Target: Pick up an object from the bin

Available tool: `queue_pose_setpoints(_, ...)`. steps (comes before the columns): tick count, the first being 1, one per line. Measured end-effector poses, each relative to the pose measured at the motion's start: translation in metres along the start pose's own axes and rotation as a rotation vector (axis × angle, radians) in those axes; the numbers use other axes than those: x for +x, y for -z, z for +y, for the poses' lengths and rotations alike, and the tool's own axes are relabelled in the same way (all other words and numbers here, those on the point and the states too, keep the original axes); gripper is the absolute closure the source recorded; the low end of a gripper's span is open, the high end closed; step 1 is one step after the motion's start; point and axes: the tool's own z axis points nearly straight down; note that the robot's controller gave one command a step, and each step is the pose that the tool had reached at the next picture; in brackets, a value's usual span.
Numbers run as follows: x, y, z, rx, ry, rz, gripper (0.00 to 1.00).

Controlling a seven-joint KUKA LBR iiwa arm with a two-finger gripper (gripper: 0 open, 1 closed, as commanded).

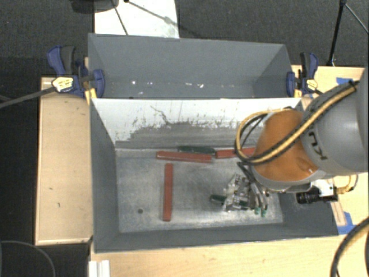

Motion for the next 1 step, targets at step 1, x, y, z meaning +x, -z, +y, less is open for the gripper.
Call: queue_pose_setpoints(1,-0.0012,0.0232,0.0002,-0.001,0.001,-0.005,1.0)
